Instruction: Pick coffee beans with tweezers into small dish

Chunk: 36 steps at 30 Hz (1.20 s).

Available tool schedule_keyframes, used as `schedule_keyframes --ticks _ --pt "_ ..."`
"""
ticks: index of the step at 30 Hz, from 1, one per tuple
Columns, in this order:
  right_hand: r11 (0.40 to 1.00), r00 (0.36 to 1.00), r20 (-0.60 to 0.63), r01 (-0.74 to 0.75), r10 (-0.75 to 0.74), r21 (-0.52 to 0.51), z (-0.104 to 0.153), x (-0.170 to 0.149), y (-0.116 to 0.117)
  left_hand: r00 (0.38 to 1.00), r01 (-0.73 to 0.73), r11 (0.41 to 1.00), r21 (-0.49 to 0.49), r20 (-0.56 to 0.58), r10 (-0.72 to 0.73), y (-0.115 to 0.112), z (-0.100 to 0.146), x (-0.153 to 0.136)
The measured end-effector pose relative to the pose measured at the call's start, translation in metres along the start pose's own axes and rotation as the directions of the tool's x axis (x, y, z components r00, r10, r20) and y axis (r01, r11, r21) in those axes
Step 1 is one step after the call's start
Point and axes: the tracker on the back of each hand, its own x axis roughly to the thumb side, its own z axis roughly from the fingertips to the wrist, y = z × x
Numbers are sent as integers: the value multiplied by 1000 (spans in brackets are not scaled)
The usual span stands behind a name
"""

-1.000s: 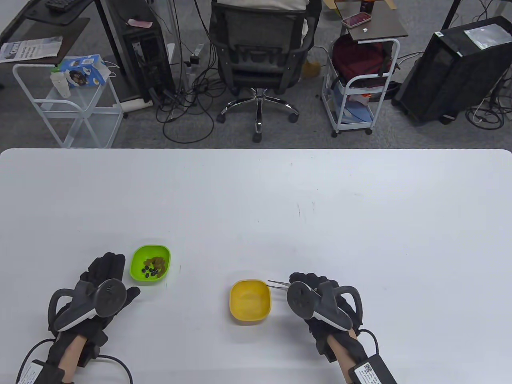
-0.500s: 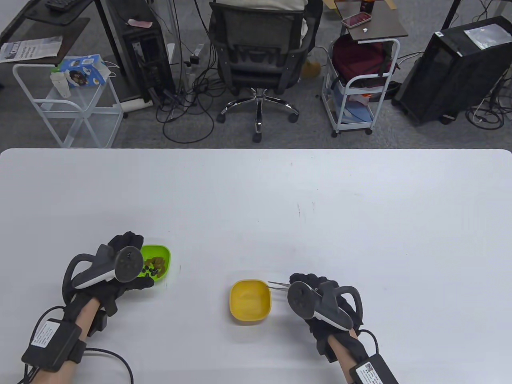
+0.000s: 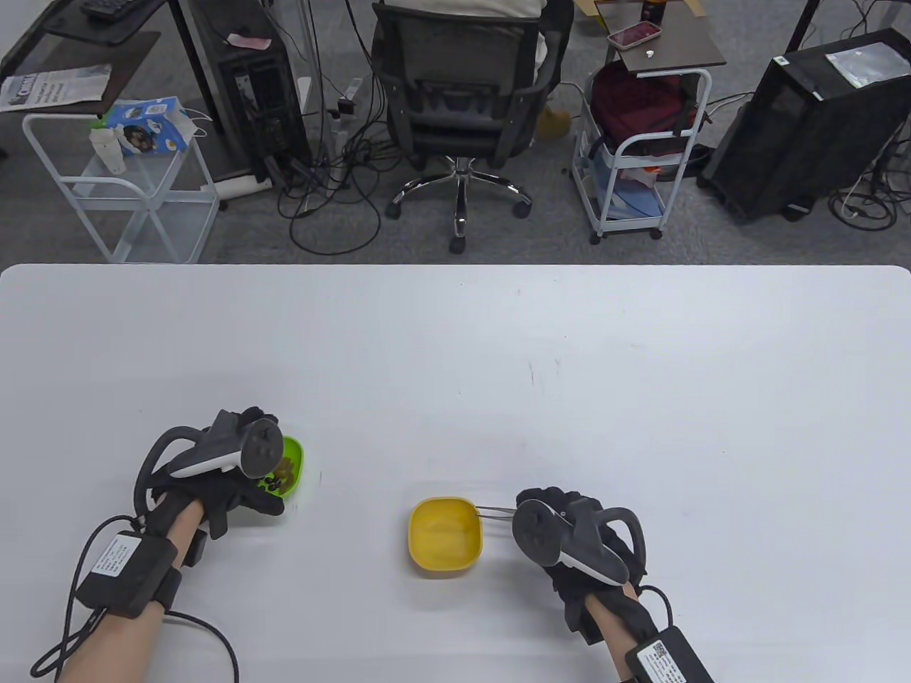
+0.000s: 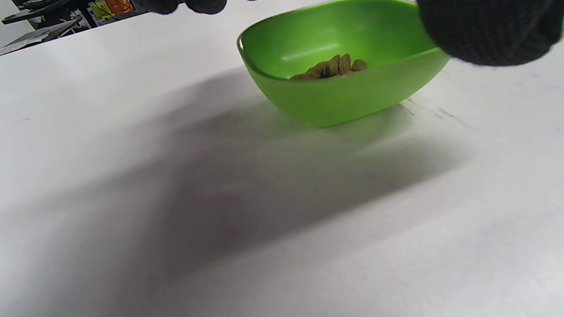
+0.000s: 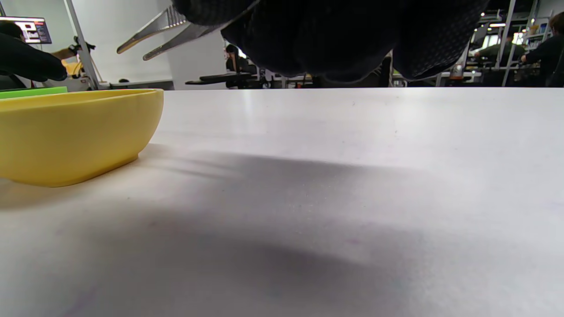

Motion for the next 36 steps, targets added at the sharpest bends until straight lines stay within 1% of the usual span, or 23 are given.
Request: schedule_keyframes --ticks 8,17,22,28,30,36 --pt "1000 1000 3 17 -17 3 0 -1 1 1000 20 1000 -5 -3 -20 -1 -4 1" --pt "1000 1000 -1 20 -20 6 0 -2 1 1000 -3 1000 -9 -1 3 -5 -7 0" --pt "1000 1000 -1 21 -21 8 0 -3 1 1000 -25 999 37 14 24 -11 -7 -3" --pt "1000 1000 -1 23 -23 14 0 -3 2 987 -152 981 118 67 145 -23 -6 -15" --pt "1000 1000 -2 25 -25 15 -1 -3 2 983 -175 973 153 78 165 -26 -6 -16" --pt "999 999 -2 33 -33 17 -1 -3 3 981 -187 957 220 91 171 -31 -3 -16"
